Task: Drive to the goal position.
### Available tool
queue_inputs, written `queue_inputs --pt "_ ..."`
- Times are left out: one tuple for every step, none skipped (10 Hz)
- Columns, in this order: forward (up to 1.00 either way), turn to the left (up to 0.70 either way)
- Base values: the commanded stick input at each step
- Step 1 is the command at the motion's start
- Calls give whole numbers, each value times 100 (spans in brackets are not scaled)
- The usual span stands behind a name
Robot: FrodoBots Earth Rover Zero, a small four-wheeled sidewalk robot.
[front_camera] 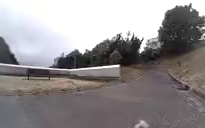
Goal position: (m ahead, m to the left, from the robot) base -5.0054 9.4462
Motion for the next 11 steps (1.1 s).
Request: queue_inputs --pt "45 27" --pt "45 27" --pt "45 27" --pt "45 27" --pt "45 27" --pt "45 27" --pt "45 27" --pt "45 27" --pt "45 27" --pt "45 27" --pt "45 27"
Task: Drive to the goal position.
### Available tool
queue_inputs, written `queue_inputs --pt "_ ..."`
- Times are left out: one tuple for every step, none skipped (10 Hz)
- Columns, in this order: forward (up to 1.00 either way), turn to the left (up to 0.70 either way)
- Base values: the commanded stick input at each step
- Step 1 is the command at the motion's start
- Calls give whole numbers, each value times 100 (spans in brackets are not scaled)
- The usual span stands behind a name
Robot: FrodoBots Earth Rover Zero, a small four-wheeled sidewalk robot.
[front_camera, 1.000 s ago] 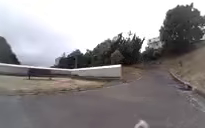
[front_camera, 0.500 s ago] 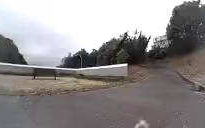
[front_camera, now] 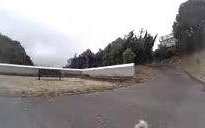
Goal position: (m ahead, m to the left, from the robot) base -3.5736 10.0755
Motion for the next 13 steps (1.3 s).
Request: queue_inputs --pt "45 27" --pt "45 27" --pt "45 27" --pt "45 27" --pt "45 27" --pt "45 27" --pt "45 27" --pt "45 27" --pt "45 27" --pt "45 27" --pt "-11 -7" --pt "-30 -18" --pt "-45 -27"
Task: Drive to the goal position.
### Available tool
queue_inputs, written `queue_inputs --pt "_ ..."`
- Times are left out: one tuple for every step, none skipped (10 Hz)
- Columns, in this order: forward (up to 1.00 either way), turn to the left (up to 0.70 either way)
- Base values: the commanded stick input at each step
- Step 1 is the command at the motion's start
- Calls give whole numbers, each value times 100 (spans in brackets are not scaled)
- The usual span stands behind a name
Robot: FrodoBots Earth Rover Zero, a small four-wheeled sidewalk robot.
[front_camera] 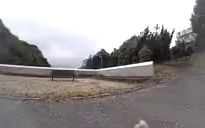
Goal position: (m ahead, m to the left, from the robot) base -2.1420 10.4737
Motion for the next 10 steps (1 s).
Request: queue_inputs --pt "-45 -27" --pt "-45 -27" --pt "-45 -27" --pt "-45 -27" --pt "-45 -27" --pt "-45 -27" --pt "-45 -27" --pt "-45 -27" --pt "-45 -27" --pt "-45 -27"
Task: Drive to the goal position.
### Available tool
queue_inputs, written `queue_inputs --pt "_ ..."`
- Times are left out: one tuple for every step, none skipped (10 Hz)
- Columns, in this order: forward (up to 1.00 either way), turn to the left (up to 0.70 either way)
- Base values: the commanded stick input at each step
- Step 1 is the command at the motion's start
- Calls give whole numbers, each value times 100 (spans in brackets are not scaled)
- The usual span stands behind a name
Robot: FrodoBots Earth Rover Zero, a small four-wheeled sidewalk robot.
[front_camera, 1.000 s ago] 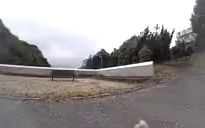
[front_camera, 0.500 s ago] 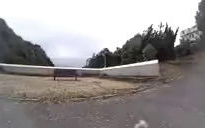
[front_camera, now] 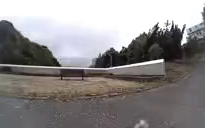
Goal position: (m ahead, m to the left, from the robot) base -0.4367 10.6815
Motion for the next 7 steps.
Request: queue_inputs --pt "-45 -27" --pt "-45 -27" --pt "-45 -27" --pt "-45 -27" --pt "-45 -27" --pt "-45 -27" --pt "-45 -27"
